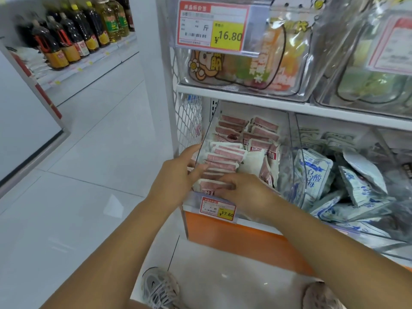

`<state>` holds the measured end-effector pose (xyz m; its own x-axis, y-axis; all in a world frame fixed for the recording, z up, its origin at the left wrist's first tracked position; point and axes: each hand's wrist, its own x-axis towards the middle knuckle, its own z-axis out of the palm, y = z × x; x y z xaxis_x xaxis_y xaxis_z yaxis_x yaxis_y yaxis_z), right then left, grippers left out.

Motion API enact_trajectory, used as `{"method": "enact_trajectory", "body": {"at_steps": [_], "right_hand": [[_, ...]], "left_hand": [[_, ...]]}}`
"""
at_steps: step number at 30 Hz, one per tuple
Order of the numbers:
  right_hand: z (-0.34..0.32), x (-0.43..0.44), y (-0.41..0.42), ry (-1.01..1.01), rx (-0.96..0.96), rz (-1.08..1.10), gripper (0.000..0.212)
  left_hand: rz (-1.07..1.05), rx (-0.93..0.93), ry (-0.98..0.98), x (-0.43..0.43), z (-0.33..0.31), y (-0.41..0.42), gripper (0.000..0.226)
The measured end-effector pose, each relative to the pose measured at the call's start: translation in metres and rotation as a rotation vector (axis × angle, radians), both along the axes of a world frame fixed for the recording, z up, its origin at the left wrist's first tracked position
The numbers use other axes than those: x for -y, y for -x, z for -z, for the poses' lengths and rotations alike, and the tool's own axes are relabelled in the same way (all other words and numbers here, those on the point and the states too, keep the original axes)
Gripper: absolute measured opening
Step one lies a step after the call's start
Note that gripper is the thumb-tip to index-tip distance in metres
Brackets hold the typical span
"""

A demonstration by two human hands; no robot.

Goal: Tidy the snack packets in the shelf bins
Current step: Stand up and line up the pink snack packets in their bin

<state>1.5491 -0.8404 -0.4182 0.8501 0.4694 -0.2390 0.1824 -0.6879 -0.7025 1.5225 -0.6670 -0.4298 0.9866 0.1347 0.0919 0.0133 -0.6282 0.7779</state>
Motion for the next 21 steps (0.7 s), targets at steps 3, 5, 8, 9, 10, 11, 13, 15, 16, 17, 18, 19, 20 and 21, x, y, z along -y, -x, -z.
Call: {"method": "enact_trajectory", "body": {"at_steps": [3,5,8,9,10,11,13,15,16,17,18,19,20,21], "right_hand": [[-0.034,0.032,-0.006,0.134,0.136,-0.058,0.026],[-0.050,0.055,-0.017,0.324,0.323,-0.021,0.021],[-0.046,0.064,-0.024,0.637,0.457,-0.175,0.036],[-0.041,0.062,-0.024,0.732,0.466,-0.228,0.039],[-0.039,0.059,-0.022,0.821,0.479,-0.264,0.039],[-0.038,0.058,-0.022,0.868,0.499,-0.281,0.037],[-0.038,0.063,-0.022,0.800,0.520,-0.287,0.031],[-0.048,0.070,-0.022,0.519,0.411,-0.156,0.032],[-0.055,0.074,-0.023,0.348,0.360,-0.050,0.029],[-0.063,0.076,-0.025,0.221,0.357,0.046,0.025],[-0.068,0.078,-0.029,0.132,0.399,0.126,0.022],[-0.071,0.079,-0.034,0.073,0.450,0.183,0.018],[-0.070,0.080,-0.040,0.039,0.489,0.229,0.010],[-0.069,0.081,-0.044,0.021,0.526,0.287,0.010]], "left_hand": [[-0.074,0.168,-0.224,0.013,-0.017,0.009,0.054],[-0.014,0.358,-0.377,0.031,-0.025,0.011,0.047],[0.260,0.289,-0.487,0.056,-0.008,0.005,0.048],[0.295,0.240,-0.523,0.059,0.001,0.001,0.053],[0.303,0.198,-0.566,0.059,0.009,-0.002,0.057],[0.303,0.175,-0.612,0.057,0.013,-0.003,0.058],[0.323,0.182,-0.648,0.052,0.014,-0.002,0.057],[0.315,0.199,-0.595,0.049,0.006,0.001,0.048],[0.291,0.206,-0.547,0.048,0.001,0.003,0.043],[0.257,0.222,-0.503,0.049,-0.003,0.002,0.040],[0.220,0.242,-0.486,0.052,-0.008,0.000,0.038],[0.194,0.254,-0.489,0.056,-0.012,-0.007,0.040],[0.184,0.258,-0.502,0.061,-0.015,-0.017,0.043],[0.188,0.235,-0.514,0.065,-0.017,-0.030,0.046]]}}
